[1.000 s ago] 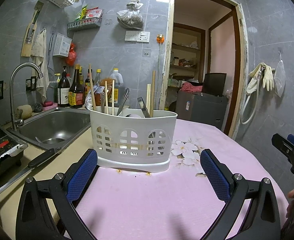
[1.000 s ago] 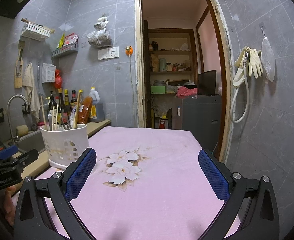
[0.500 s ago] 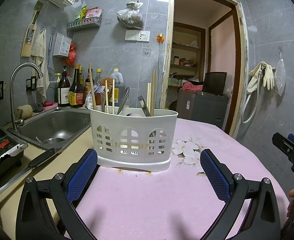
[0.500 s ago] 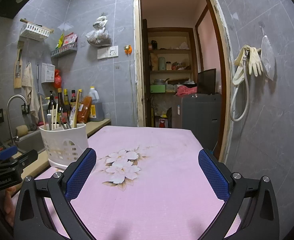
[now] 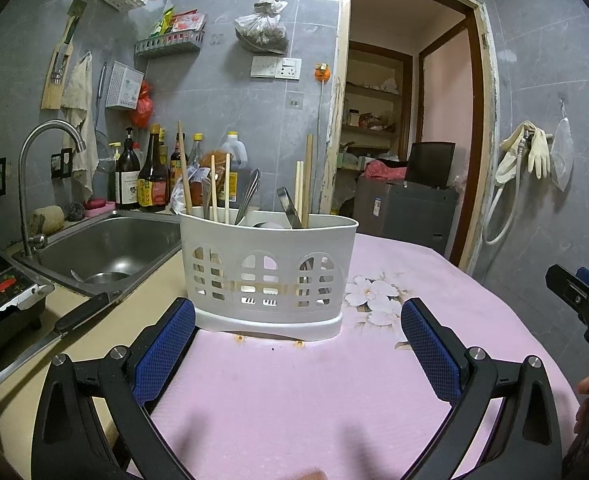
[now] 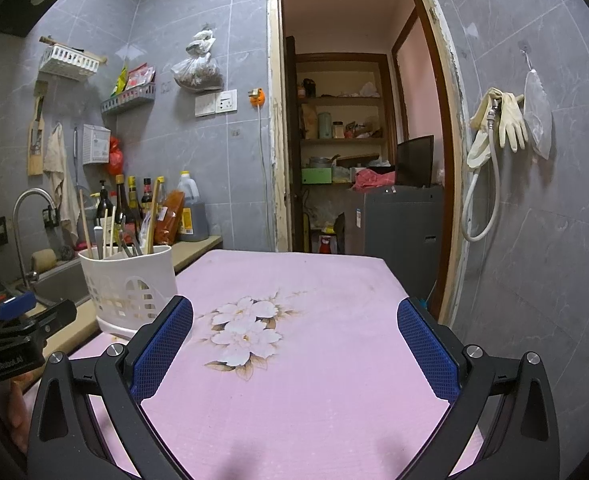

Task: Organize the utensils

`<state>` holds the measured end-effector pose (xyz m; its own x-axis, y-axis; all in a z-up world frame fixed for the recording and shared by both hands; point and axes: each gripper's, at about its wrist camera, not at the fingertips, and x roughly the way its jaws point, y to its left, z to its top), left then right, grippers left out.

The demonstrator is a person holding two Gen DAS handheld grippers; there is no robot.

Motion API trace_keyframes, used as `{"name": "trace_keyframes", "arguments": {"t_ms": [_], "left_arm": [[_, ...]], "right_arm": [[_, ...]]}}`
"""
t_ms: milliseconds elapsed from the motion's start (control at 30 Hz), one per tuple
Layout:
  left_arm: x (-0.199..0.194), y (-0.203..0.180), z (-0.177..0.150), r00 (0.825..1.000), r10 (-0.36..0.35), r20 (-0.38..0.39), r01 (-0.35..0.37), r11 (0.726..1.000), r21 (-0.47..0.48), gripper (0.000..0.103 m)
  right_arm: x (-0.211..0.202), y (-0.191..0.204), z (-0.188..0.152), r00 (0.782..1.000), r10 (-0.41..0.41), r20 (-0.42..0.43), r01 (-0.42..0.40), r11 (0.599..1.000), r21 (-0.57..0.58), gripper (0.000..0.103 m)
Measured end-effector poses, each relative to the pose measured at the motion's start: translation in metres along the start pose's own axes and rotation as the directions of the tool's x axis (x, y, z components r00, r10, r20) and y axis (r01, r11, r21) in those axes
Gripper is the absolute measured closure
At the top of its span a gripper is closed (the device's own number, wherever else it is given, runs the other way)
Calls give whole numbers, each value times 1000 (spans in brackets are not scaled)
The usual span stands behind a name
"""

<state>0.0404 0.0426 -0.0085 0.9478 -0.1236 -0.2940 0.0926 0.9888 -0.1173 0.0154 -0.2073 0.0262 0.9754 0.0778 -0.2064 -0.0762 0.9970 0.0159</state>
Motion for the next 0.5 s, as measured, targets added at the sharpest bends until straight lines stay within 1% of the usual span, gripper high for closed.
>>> {"name": "trace_keyframes", "arguments": {"t_ms": [267,500], "left_arm": [[1,-1,0,1000,19,5,-19,1000,3,2],[1,-2,-1,1000,8,2,-8,1000,8,2]], "right_arm": [[2,-1,-3,1000,0,-8,0,1000,1,0],[4,1,-6,1000,0,-13,0,1000,1,0]]}}
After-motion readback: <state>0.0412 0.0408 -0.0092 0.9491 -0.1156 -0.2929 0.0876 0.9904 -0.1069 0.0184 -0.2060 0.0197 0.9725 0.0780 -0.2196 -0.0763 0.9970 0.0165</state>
